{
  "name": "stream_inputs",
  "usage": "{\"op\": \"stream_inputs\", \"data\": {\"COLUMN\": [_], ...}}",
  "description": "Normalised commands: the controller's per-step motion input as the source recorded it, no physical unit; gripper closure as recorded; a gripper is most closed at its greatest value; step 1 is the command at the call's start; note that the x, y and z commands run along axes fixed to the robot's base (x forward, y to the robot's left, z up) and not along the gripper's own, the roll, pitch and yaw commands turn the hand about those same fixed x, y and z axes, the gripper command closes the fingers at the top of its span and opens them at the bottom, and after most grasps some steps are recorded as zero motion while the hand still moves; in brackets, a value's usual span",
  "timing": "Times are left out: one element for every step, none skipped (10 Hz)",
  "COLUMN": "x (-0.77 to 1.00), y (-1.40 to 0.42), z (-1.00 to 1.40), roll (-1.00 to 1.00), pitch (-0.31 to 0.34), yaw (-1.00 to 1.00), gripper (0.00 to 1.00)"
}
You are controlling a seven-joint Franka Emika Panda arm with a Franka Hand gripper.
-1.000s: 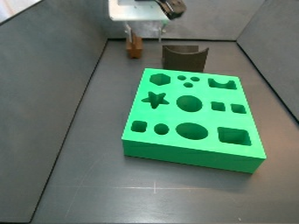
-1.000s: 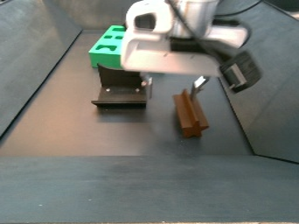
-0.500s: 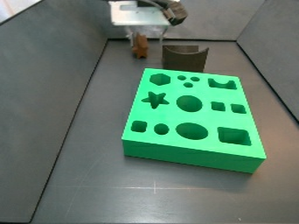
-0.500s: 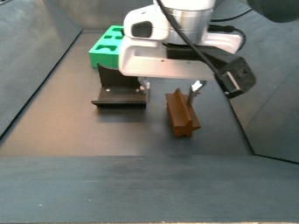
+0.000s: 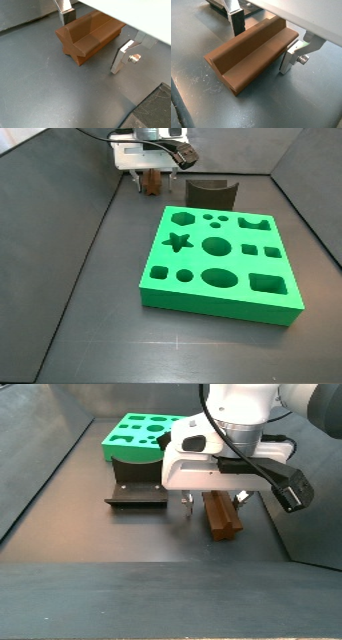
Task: Pick up the star object. Move up. Place the star object on the fixture. Regrasp the star object. Move to above the board. Insert the star object.
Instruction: Pick up the star object.
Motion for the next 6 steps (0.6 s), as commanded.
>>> {"op": "stream_inputs", "data": {"x": [0.0,0.0,0.0,0.0,0.0,0.0], "y": [0.0,0.0,0.0,0.0,0.0,0.0], "z": [0.0,0.0,0.0,0.0,0.0,0.0], "roll": [0.0,0.0,0.0,0.0,0.0,0.0], "pitch": [0.0,0.0,0.0,0.0,0.0,0.0], "yaw": [0.0,0.0,0.0,0.0,0.0,0.0], "gripper": [1.0,1.0,1.0,1.0,1.0,1.0]}}
